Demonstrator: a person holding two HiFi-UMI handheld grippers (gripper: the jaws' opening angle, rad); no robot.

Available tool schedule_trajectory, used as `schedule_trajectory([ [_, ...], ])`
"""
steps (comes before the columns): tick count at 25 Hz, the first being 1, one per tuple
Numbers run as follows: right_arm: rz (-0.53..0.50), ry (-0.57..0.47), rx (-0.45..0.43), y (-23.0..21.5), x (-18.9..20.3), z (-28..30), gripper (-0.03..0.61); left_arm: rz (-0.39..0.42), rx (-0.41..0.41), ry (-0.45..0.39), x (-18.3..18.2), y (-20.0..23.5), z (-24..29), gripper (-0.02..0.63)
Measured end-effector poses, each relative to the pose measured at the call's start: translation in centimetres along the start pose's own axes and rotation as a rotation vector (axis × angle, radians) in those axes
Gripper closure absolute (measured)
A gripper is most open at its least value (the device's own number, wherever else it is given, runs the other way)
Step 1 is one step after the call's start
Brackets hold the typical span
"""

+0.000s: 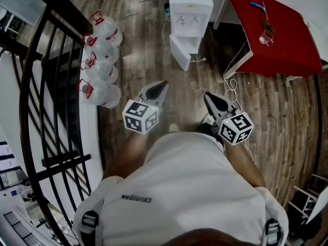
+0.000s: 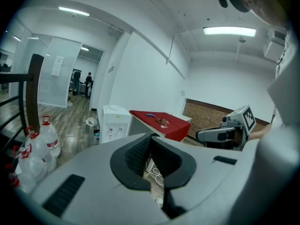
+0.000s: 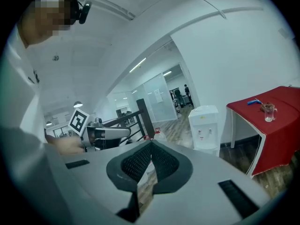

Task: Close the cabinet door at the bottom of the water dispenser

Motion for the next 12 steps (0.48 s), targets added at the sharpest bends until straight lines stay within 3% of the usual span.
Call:
schedule_trajectory([
  [12, 0.008, 0.018, 0.017, -0.31, 0.64, -0.34, 0.555, -0.001, 0.009, 0.011, 0.29, -0.37, 0.12, 0.617],
])
Point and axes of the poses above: the fingertips, and each gripper's own axes: z forward along the fingers, y to its left, x out of its underside, the point moved 1 cm from there along -z, backward along the fingers, and after that the axes turned 2 degrees about -y, right-handed, at the moved point
